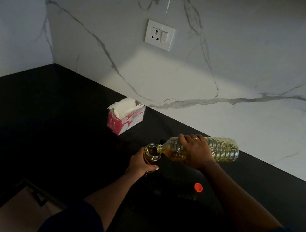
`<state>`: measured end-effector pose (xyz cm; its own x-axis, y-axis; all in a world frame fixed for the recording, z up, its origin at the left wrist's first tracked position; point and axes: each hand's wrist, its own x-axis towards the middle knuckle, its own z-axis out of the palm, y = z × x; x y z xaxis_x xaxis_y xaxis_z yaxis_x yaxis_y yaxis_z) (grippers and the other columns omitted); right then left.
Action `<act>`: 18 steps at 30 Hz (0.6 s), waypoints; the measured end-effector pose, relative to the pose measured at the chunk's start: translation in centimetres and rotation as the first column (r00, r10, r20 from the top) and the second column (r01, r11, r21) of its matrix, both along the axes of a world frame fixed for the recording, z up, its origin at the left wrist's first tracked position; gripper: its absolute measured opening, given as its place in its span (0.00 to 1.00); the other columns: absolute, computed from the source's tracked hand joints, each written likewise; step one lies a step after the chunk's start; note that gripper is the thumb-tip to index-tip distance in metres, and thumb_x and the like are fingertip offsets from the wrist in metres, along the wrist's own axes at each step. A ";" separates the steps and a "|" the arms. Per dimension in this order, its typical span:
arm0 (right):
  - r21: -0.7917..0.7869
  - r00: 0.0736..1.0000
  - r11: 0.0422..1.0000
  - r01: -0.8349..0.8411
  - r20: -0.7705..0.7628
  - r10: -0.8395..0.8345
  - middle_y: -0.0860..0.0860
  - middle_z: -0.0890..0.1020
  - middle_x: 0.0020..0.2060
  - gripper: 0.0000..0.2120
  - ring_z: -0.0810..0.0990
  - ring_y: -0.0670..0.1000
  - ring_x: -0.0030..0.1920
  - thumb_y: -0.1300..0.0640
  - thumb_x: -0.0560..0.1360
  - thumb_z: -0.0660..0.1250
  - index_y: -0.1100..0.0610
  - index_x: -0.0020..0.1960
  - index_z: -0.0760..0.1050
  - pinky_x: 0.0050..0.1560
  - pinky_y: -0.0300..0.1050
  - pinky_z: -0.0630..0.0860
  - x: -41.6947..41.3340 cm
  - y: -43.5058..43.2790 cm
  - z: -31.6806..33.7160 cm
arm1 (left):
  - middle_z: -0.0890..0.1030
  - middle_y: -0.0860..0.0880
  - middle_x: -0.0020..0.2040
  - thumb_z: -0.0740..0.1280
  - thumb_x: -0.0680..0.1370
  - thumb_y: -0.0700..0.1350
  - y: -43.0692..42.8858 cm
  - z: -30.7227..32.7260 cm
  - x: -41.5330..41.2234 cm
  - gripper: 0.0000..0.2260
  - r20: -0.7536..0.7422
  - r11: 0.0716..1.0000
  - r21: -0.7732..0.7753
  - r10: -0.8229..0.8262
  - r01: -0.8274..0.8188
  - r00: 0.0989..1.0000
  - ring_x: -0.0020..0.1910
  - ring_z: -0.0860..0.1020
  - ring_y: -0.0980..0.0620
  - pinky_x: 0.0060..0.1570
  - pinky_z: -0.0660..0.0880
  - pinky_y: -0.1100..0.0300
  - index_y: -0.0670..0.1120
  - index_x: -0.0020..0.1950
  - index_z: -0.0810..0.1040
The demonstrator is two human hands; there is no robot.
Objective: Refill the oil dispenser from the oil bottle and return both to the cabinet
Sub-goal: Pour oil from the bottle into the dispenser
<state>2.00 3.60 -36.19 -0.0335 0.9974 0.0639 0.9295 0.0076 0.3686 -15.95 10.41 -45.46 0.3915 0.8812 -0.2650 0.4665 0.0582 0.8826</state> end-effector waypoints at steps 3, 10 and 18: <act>-0.012 1.000 1.000 0.016 -0.002 -0.016 0.57 0.69 0.67 0.38 0.67 0.57 0.67 0.44 0.71 0.67 0.58 0.73 0.56 0.69 0.54 0.58 -0.2 -0.1 0.1 | 0.73 0.47 0.66 0.78 0.64 0.42 0.0 0.0 0.0 0.37 -0.007 1.000 0.004 0.005 -0.005 1.000 0.69 0.68 0.48 0.67 0.67 0.52 0.48 0.69 0.66; -0.020 0.999 0.999 0.040 0.006 -0.040 0.56 0.70 0.67 0.39 0.68 0.57 0.67 0.44 0.70 0.68 0.57 0.73 0.55 0.69 0.54 0.59 -0.2 -0.2 -0.1 | 0.72 0.47 0.67 0.78 0.64 0.42 -0.2 0.1 0.0 0.37 -0.010 1.000 0.001 0.007 -0.007 1.000 0.69 0.67 0.48 0.67 0.66 0.52 0.48 0.70 0.66; -0.022 0.998 0.998 0.058 0.013 -0.058 0.56 0.70 0.68 0.41 0.68 0.57 0.67 0.44 0.69 0.70 0.57 0.73 0.54 0.69 0.54 0.60 -0.3 -0.4 -0.3 | 0.73 0.47 0.66 0.78 0.65 0.42 -0.5 0.3 -0.2 0.35 -0.009 1.000 0.005 0.007 -0.007 1.000 0.68 0.68 0.48 0.65 0.66 0.54 0.48 0.68 0.67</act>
<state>1.73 3.18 -36.46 0.0237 0.9989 0.0414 0.9240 -0.0377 0.3804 -16.16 9.87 -45.21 0.3832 0.8852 -0.2638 0.4740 0.0567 0.8787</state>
